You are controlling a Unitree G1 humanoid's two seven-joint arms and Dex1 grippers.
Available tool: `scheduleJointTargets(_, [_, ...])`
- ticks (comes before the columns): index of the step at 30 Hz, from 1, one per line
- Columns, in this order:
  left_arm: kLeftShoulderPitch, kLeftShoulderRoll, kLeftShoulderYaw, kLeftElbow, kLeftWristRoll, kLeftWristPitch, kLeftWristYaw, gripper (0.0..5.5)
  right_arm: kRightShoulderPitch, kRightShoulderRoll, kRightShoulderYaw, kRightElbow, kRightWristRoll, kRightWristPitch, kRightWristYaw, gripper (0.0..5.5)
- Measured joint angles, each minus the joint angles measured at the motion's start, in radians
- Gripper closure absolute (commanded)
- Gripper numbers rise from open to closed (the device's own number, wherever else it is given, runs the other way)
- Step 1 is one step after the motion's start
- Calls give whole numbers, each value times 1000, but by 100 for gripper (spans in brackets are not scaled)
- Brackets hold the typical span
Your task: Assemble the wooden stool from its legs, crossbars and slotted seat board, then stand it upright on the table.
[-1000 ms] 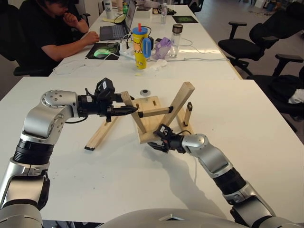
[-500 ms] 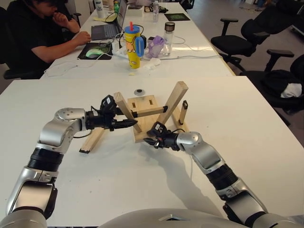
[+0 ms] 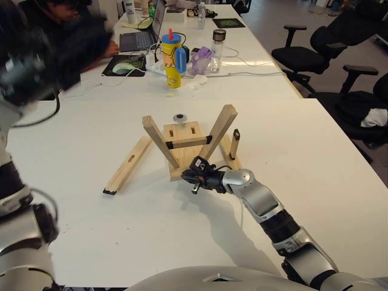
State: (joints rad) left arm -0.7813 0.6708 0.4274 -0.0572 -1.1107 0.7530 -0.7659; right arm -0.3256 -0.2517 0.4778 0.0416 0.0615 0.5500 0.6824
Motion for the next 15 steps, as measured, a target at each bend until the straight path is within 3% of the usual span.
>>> scheduleJointTargets(3, [-75, -134, -43, -52, 38, -77, 180, 189, -1, 5, 2, 8, 7, -2, 8, 548])
scheduleJointTargets(5, [-50, -176, -140, -75, 113, -64, 244, 189, -2, 6, 3, 12, 7, -3, 6, 548])
scheduleJointTargets(9, [223, -207, -392, -91, 316, -98, 297, 189, -8, 12, 1, 13, 22, -24, 8, 548])
scheduleJointTargets(12, [268, -216, -429, -137, 397, -189, 337, 189, -16, 17, 2, 37, 23, -26, 0, 548])
scheduleJointTargets(15, [297, -305, -425, -145, 495, -307, 431, 189, -18, 18, 2, 58, 23, -27, -11, 548])
